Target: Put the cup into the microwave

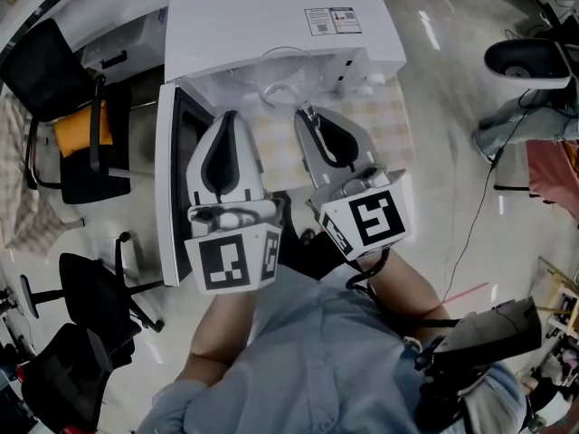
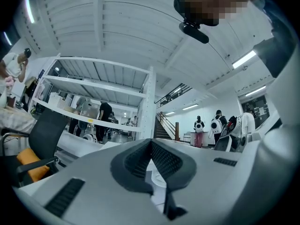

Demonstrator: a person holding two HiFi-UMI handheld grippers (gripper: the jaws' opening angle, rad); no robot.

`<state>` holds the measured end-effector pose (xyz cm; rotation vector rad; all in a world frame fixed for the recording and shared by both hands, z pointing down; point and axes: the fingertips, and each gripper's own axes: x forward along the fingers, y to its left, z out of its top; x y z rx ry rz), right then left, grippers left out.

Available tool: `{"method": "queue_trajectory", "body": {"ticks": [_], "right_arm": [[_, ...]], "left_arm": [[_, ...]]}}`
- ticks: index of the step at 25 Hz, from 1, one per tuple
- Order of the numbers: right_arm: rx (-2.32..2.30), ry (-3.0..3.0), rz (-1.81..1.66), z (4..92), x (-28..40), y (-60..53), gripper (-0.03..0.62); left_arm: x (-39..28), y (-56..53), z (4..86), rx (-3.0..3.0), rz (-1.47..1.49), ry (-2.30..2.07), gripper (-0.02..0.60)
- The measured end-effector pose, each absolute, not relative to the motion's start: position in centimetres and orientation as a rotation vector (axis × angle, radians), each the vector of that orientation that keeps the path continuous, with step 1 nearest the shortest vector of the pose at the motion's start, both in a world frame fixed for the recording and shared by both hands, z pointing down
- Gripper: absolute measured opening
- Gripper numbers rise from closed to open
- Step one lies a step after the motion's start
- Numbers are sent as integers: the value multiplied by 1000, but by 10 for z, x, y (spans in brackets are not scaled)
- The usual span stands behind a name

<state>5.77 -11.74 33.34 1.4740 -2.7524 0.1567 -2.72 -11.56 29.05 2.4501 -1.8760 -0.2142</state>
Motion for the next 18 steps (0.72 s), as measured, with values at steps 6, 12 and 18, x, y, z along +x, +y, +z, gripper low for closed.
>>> {"method": "queue_trajectory", "body": {"ticks": [6, 12, 18], "right_arm": [[1450, -2733, 182, 372, 56, -111, 28], [1432, -2709, 190, 416, 50, -114, 28], [1437, -2671, 218, 458, 50, -125, 28]], "left_arm": [[-27, -111, 318, 2439, -227, -1881, 6], [-32, -118, 354, 2427, -218, -1886, 6], [-33, -132, 391, 2425, -186, -1882, 6]]}}
